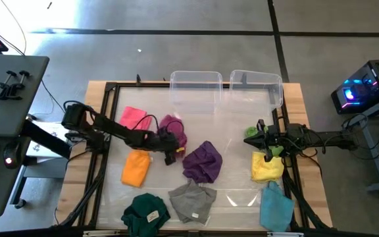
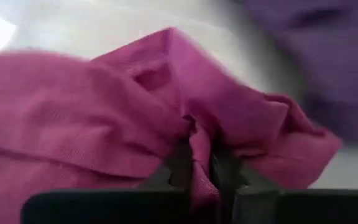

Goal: Sort towels by color in basket
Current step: Put the dark pink towel into the left transparent bin

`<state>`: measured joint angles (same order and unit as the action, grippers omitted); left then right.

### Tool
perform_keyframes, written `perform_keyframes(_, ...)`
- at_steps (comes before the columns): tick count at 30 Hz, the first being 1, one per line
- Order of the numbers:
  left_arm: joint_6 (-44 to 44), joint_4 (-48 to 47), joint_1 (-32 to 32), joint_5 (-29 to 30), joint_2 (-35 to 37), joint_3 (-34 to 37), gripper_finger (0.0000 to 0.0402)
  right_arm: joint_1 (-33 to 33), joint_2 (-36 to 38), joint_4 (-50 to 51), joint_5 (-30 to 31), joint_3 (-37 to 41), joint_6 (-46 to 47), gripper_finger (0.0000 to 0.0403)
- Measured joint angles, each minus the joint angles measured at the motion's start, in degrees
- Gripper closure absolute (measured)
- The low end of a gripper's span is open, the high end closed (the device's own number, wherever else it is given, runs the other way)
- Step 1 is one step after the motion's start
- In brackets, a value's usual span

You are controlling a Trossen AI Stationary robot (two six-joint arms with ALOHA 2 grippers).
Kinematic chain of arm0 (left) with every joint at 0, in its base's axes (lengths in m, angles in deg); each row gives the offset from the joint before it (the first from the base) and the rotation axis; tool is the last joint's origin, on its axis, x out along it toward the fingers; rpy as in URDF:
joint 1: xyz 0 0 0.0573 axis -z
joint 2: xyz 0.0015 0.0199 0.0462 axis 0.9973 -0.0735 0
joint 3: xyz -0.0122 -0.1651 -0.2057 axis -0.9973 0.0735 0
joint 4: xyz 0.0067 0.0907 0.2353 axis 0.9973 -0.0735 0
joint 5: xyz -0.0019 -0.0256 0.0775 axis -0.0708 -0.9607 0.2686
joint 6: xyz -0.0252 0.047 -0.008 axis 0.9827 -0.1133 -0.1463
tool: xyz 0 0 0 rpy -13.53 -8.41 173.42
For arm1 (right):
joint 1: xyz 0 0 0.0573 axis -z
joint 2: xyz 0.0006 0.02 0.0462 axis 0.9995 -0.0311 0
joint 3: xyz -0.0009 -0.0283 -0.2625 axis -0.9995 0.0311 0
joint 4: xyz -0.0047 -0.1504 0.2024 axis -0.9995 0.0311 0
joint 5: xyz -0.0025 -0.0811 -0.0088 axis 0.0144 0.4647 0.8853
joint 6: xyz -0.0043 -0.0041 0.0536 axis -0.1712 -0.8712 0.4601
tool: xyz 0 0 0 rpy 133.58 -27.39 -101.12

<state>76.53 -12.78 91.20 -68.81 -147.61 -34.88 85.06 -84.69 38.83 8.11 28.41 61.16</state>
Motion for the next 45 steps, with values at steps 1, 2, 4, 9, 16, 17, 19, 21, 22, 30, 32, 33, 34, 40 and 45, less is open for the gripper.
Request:
perform_keyframes(1,-0.66,-2.32,0.09,-1.24,1.06,-1.71,0.0385,0.01,0.00,0.00,-0.01,-0.01,0.01,0.0400)
perform_keyframes(2,-2.19,-3.49,0.36,-1.53,2.09,-4.03,0.0383,0.01,0.00,0.00,-0.01,0.01,0.00,0.0400)
perform_keyframes(4,-7.84,-3.74,1.11,-0.10,4.71,-9.75,0.0385,0.02,0.00,0.00,0.01,0.00,0.01,0.0400)
perform_keyframes(9,-28.22,-2.70,2.34,18.73,6.20,-22.40,0.0397,0.02,0.00,0.00,0.01,-0.01,-0.01,0.0400)
perform_keyframes(16,-44.69,-1.25,-6.44,18.06,6.32,-35.23,0.0399,0.02,-0.13,0.00,-0.01,0.01,0.01,0.0400)
perform_keyframes(17,-44.69,-0.95,-8.41,16.41,6.27,-35.91,0.0400,0.00,-0.13,0.00,-0.01,0.01,0.01,0.0400)
perform_keyframes(19,-42.58,-0.65,-12.71,12.81,6.27,-36.76,0.0400,0.01,-0.27,0.00,-0.01,-0.01,0.01,0.0400)
perform_keyframes(21,-37.64,-1.25,-17.24,9.31,6.33,-36.96,0.0400,0.02,-0.28,0.00,0.00,-0.01,0.01,0.0400)
perform_keyframes(22,-34.85,-2.11,-19.37,7.31,6.33,-36.94,0.0400,0.02,-0.28,0.00,-0.01,0.01,0.01,0.0400)
perform_keyframes(30,-14.60,-9.40,-32.34,-9.54,6.04,-36.89,0.0401,0.00,-0.28,0.00,-0.01,-0.01,0.01,0.0400)
perform_keyframes(32,-11.90,-10.21,-33.75,-11.20,5.17,-36.94,0.0401,0.02,-0.28,0.00,-0.01,-0.01,0.01,0.0400)
perform_keyframes(33,-11.26,-11.17,-34.20,-11.79,4.41,-36.94,0.0401,0.00,-0.28,0.00,-0.01,-0.01,0.01,0.0400)
perform_keyframes(34,-10.99,-11.41,-34.34,-12.26,3.54,-36.94,0.0401,0.01,-0.28,0.00,0.01,0.01,0.01,0.0400)
perform_keyframes(40,-11.02,-9.20,-34.29,-12.43,-1.25,-36.88,0.0396,0.00,-0.28,0.00,0.01,0.01,0.01,0.0400)
perform_keyframes(45,-11.39,-8.59,-34.84,-12.05,-2.51,-36.89,0.0361,0.02,-0.28,0.01,0.01,0.00,0.01,0.0400)
